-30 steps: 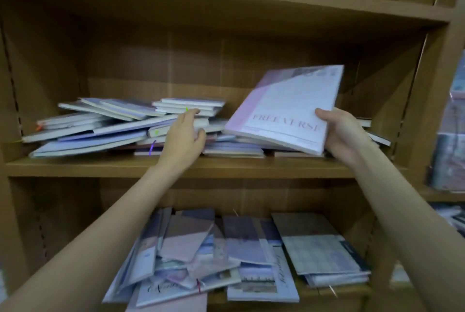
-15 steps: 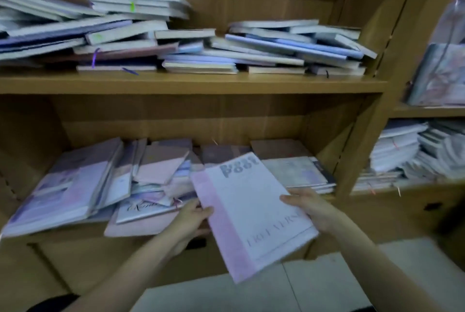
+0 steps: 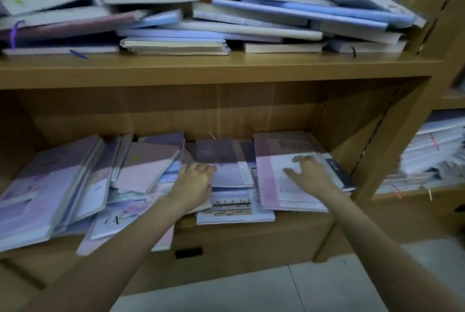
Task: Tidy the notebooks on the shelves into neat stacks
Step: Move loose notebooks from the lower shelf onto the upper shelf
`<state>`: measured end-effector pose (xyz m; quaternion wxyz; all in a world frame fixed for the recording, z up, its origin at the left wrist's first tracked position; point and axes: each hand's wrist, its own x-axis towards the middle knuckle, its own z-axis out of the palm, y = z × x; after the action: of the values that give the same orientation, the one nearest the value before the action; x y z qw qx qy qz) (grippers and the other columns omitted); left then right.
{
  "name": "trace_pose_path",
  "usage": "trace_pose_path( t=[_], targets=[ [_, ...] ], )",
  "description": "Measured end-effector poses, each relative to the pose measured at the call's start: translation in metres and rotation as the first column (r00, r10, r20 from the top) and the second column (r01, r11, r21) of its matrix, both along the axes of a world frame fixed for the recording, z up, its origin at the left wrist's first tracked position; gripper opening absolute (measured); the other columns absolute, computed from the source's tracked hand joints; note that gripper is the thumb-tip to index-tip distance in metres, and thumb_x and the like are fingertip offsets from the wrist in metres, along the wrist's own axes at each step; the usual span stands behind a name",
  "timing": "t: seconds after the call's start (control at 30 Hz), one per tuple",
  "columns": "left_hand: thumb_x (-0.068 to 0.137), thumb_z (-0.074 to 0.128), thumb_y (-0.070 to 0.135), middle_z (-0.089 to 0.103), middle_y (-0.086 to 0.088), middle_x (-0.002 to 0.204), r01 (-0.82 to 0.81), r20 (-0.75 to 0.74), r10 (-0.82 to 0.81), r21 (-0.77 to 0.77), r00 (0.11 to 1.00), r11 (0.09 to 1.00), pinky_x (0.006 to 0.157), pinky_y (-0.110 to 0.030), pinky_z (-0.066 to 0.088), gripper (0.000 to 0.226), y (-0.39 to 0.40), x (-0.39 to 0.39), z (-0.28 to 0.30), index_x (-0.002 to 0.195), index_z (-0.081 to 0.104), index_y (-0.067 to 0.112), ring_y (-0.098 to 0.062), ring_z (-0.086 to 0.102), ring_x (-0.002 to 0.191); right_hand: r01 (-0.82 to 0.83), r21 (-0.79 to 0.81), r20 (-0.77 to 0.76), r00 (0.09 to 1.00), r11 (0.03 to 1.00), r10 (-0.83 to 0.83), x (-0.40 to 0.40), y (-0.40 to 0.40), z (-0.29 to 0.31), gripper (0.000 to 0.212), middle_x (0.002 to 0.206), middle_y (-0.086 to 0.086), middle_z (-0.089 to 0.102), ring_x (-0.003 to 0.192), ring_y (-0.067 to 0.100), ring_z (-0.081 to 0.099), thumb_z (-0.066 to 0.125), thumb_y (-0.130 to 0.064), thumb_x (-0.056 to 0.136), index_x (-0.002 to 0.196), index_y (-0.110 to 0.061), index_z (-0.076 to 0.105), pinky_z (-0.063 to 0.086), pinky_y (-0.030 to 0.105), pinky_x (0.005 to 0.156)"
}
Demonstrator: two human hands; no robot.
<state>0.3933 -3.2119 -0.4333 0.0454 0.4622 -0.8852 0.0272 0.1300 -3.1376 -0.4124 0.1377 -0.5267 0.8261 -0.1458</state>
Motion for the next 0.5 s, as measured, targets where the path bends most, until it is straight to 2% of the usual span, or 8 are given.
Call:
trace_pose_path(
  t=[0.07,0.1,0.17,0.2,0.27,0.3,0.4,0.5],
  targets=[
    [0.095,0.044,0.029,0.031,-0.005,0.146,-0.005,0.141,0.005,0.001,0.990,1.000,0.108,-0.034,0.020,0.051,-0.004,0.008,-0.008,0.142,0.028,0.019,-0.024,0.026,0.135,-0.196,0.162,-0.009,0.980,0.967,0.200,0.036,-0.004,-0.020,0.075,0.153,0.010,0.018,0.138,0.038,0.021,0.053,-0.057,0.086,0.145,-0.018,0.028,0.022,0.049,0.112],
    [0.094,0.046,0.031,0.031,-0.005,0.146,-0.004,0.192,0.001,0.014,0.981,1.000,0.108,-0.035,0.022,0.052,-0.005,0.012,-0.013,0.142,0.029,0.019,-0.025,0.027,0.134,-0.229,0.250,-0.058,0.966,0.941,0.251,0.050,-0.004,-0.031,0.084,0.156,0.009,0.008,0.140,0.042,0.010,0.053,-0.062,0.083,0.148,-0.020,0.019,0.014,0.054,0.112],
    [0.085,0.060,0.032,0.039,-0.010,0.141,0.026,0.193,-0.020,-0.025,0.981,0.999,0.102,-0.037,0.034,0.059,-0.004,0.019,-0.024,0.138,0.038,0.017,-0.030,0.041,0.126,-0.214,0.336,-0.214,0.931,0.917,0.296,0.066,-0.001,-0.048,0.094,0.157,0.013,-0.007,0.139,0.049,-0.005,0.052,-0.065,0.082,0.150,-0.022,0.004,0.004,0.061,0.110],
    [0.072,0.074,0.033,0.052,-0.013,0.128,0.049,0.169,-0.038,-0.059,0.985,0.997,0.092,-0.037,0.045,0.065,-0.004,0.021,-0.028,0.129,0.051,0.015,-0.032,0.054,0.112,-0.195,0.323,-0.288,0.912,0.926,0.292,0.068,0.001,-0.055,0.091,0.156,0.014,-0.009,0.139,0.050,-0.006,0.050,-0.063,0.084,0.150,-0.022,0.000,0.004,0.062,0.110],
    [0.037,0.091,0.027,0.068,-0.011,0.092,0.074,0.138,-0.051,-0.170,0.989,0.983,0.064,-0.033,0.055,0.067,-0.007,0.023,-0.041,0.099,0.071,0.014,-0.030,0.066,0.077,-0.205,0.249,-0.398,0.870,0.947,0.293,0.063,0.003,-0.059,0.077,0.156,0.012,-0.001,0.140,0.045,0.001,0.046,-0.051,0.091,0.149,-0.022,0.004,0.009,0.060,0.111],
    [0.032,0.090,0.023,0.069,-0.009,0.083,0.067,0.103,-0.047,-0.204,0.994,0.977,0.058,-0.032,0.055,0.062,-0.007,0.022,-0.044,0.091,0.073,0.015,-0.028,0.066,0.069,-0.244,0.207,-0.434,0.845,0.947,0.313,0.056,0.003,-0.058,0.071,0.155,0.011,0.007,0.141,0.041,0.008,0.046,-0.046,0.093,0.148,-0.022,0.008,0.014,0.056,0.113],
    [0.033,0.088,0.015,0.069,-0.007,0.079,0.062,0.066,-0.048,-0.238,0.997,0.969,0.058,-0.031,0.055,0.057,-0.008,0.020,-0.049,0.088,0.074,0.016,-0.027,0.066,0.068,-0.336,0.123,-0.438,0.826,0.934,0.355,0.026,-0.002,-0.038,0.062,0.149,0.005,0.029,0.133,0.025,0.034,0.049,-0.035,0.094,0.147,-0.023,0.019,0.033,0.036,0.106],
    [0.025,0.092,0.014,0.069,-0.008,0.081,0.066,0.052,-0.056,-0.204,0.997,0.977,0.060,-0.031,0.055,0.068,-0.008,0.022,-0.055,0.091,0.074,0.014,-0.026,0.067,0.069,-0.273,0.199,-0.313,0.893,0.941,0.325,-0.007,-0.013,-0.020,0.062,0.146,0.008,0.035,0.128,0.026,0.040,0.054,-0.034,0.093,0.145,-0.020,0.025,0.037,0.034,0.101]
  ],
)
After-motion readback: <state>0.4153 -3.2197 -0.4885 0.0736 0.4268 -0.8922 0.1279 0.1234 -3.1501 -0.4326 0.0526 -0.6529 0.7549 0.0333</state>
